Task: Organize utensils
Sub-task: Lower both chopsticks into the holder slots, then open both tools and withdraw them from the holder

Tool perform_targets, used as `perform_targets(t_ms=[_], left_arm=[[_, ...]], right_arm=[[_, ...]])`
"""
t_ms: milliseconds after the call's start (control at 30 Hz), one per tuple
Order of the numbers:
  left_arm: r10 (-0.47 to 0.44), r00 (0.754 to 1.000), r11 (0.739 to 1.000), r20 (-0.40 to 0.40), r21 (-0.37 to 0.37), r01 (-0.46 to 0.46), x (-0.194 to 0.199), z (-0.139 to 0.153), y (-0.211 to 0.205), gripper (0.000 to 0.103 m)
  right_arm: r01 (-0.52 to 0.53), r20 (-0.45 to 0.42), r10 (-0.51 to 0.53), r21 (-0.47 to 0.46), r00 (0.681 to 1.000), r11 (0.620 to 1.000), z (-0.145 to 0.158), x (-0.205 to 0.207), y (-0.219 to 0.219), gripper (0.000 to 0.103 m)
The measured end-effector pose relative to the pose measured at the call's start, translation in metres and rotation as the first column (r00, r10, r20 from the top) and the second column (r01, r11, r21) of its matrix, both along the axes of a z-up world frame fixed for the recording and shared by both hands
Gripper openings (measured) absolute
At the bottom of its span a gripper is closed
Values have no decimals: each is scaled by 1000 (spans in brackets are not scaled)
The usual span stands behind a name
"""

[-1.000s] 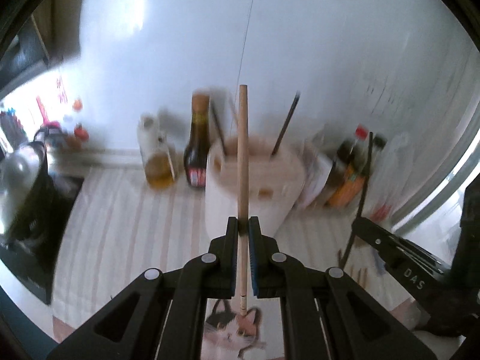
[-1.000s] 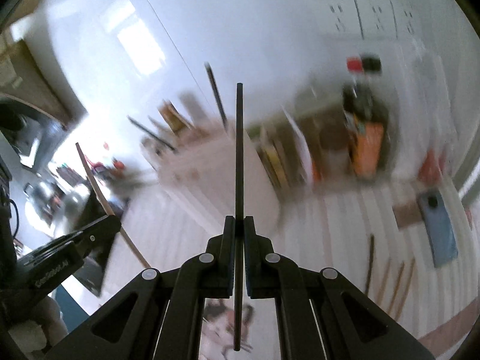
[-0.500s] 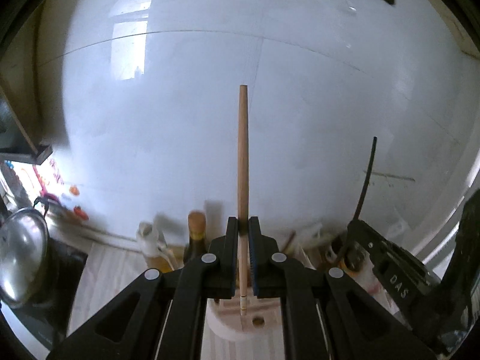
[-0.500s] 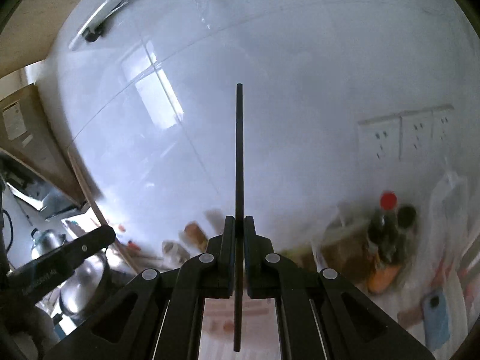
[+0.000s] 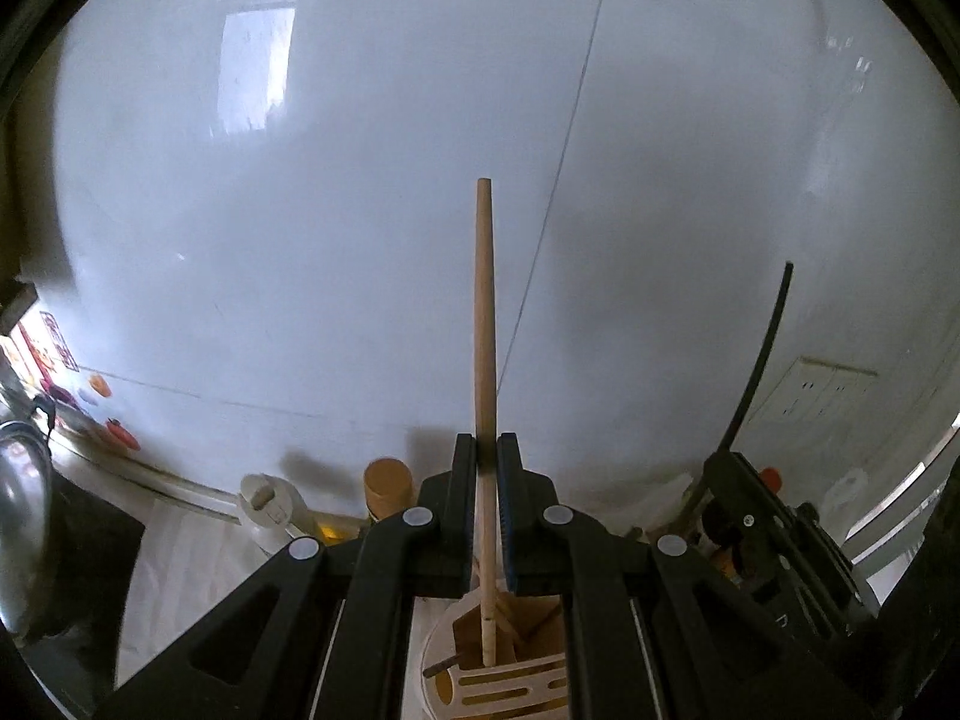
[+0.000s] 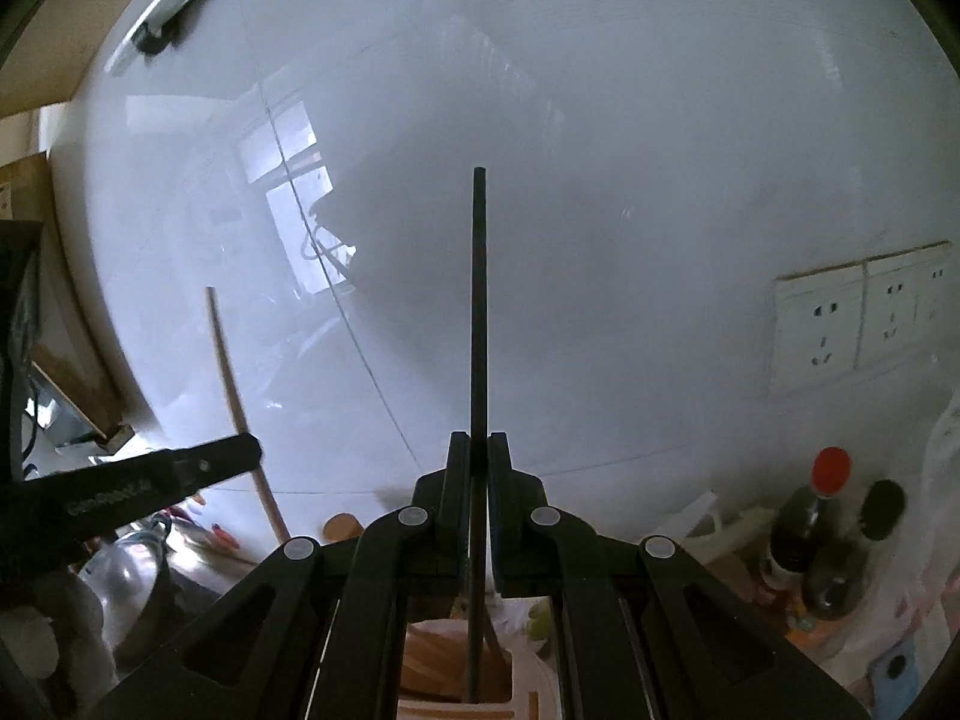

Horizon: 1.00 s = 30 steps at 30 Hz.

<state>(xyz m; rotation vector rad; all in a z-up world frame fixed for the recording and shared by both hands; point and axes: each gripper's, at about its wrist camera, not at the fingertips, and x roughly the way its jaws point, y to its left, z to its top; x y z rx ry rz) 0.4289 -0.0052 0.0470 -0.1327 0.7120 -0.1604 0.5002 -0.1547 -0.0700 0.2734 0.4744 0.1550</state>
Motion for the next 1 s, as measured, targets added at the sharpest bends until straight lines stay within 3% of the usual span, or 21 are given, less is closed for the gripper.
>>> perform_targets(t_ms=[200,533,833,967,1000], left_arm=[[0,1000,1000,-3,0,0,2,-16,-1,4],[-15,1000,1000,17,-10,15,5,-19,-5,4],[-64,997,998,-44,-9,63,-12,-35,-9,5],[-47,997,999,-67,-14,46,-19,-26,-4,10],[-39,997,999,-66,-13,39,-22,-24,-1,19]], right_arm=[[-10,-2,9,-19,1000,1000,-24,0,11,5],[-8,22,8,-35,1000,999,-37,-8,11,5],[-69,-47,66,-54,997,996,-54,-25,11,6],[-124,-111,117,-57,987,991,-55,-26,12,7],[-126,-122,118,-59,986,990,-54,-28,10,12]])
